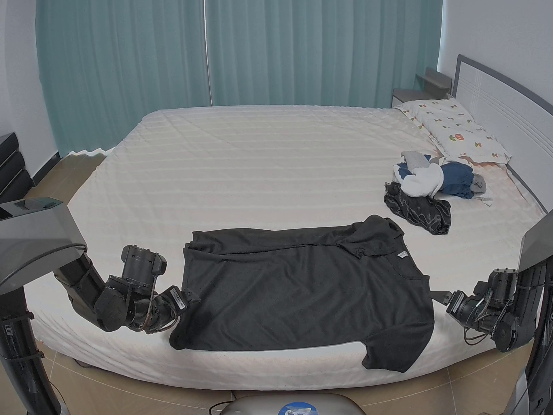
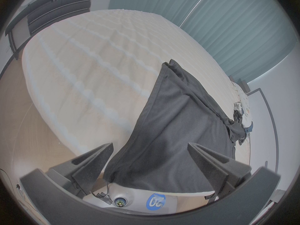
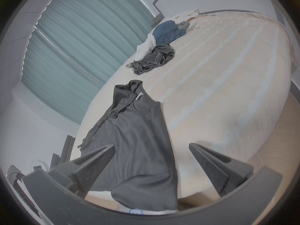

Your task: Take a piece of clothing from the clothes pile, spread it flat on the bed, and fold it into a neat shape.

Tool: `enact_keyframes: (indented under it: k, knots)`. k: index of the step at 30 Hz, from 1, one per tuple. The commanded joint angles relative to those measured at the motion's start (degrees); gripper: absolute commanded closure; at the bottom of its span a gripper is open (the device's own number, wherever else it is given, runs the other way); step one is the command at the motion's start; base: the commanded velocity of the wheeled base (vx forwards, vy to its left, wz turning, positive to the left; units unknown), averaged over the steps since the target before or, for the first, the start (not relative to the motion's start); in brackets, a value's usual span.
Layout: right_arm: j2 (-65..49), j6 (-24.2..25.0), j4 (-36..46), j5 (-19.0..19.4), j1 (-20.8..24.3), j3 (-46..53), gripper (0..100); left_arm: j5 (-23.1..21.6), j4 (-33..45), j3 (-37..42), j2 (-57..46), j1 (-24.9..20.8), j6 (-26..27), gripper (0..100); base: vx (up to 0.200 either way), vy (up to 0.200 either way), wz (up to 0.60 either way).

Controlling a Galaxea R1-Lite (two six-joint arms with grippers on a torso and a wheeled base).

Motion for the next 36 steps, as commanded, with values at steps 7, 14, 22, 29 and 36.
enact_keyframes:
  k: [7, 14, 22, 29, 36]
  knots:
    - [-0.18, -0.01, -0.69, 0.06, 0.27, -0.25, 0, -0.22, -0.16, -0.37, 0.64, 0.23, -1.05, 0, 0.086, 0.0, 0.0]
    - [-0.35, 0.08, -0.69, 0.06, 0.45, -0.16, 0, -0.22, -0.16, -0.28, 0.73, 0.14, -1.23, 0, 0.0, 0.0, 0.0]
    - [-0.27, -0.01, -0.69, -0.03, 0.54, -0.25, 0, -0.22, -0.16, -0.63, 0.73, -0.3, -2.19, 0, 0.0, -0.1, 0.0]
    - [-0.18, -0.01, -0.69, -0.03, 0.54, -0.16, 0, -0.22, -0.25, -0.72, 0.81, -0.3, -2.28, 0, 0.0, -0.057, 0.0]
    - [0.0, -0.01, -0.69, -0.03, 0.63, -0.25, 0, -0.22, -0.86, -2.83, 0.64, -0.21, -3.95, 0, 0.0, 0.0, 0.0]
